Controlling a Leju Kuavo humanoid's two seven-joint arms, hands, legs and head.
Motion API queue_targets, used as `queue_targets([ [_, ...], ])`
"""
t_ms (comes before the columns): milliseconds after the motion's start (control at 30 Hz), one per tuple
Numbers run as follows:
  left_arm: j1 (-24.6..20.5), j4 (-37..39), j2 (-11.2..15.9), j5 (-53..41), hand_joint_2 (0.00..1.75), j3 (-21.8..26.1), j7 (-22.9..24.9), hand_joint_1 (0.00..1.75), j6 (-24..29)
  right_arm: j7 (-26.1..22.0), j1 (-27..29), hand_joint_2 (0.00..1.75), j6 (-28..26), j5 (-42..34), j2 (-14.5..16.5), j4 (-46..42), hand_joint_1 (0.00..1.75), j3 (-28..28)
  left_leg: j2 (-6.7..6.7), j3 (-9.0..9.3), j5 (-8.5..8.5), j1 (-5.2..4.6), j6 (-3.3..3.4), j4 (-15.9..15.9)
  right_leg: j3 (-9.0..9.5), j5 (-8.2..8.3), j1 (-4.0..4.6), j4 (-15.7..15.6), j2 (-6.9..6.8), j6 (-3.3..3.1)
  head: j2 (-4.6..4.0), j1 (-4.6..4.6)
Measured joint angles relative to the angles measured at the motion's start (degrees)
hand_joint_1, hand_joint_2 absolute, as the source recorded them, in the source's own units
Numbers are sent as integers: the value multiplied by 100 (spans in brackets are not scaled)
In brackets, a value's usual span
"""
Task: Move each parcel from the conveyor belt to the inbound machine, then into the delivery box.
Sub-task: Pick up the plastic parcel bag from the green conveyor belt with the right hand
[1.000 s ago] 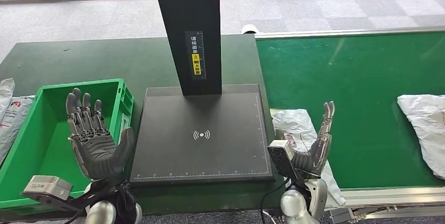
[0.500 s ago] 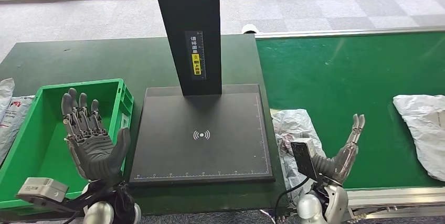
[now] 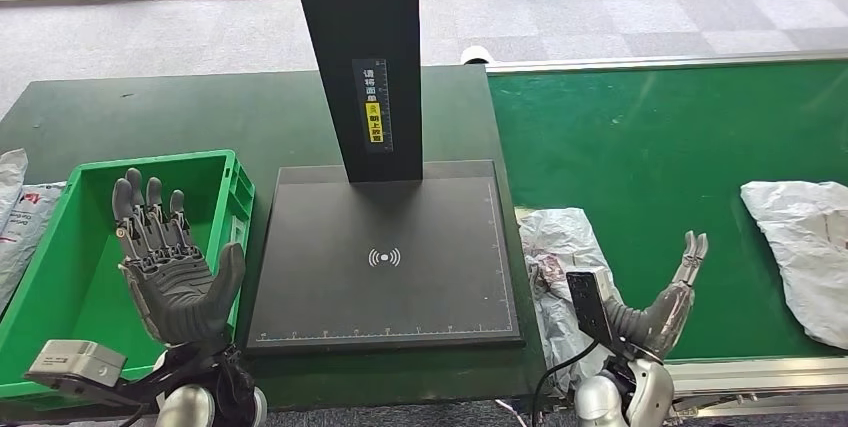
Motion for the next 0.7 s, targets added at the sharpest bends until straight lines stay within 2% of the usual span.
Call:
queue_targets([
  [200,23,-36,-4,8,175,51,0,0,14,858,-179,175,14,848,-15,429,0,-162,1,1,0,0,1,0,0,0,-1,0,1,0,0,0],
  [467,95,-124,-13,69,175,163,-1,0,38,727,-458,175,2,1130,-27,927,0,-794,0,0,-1,0,1,0,0,-1,-2,0,0,1,0,0],
  [700,138,-177,-20,69,175,228,-1,0,57,1469,-817,175,336,1876,-174,2010,0,-955,1,1,-1,0,1,0,1,-2,-3,0,-1,2,0,0],
])
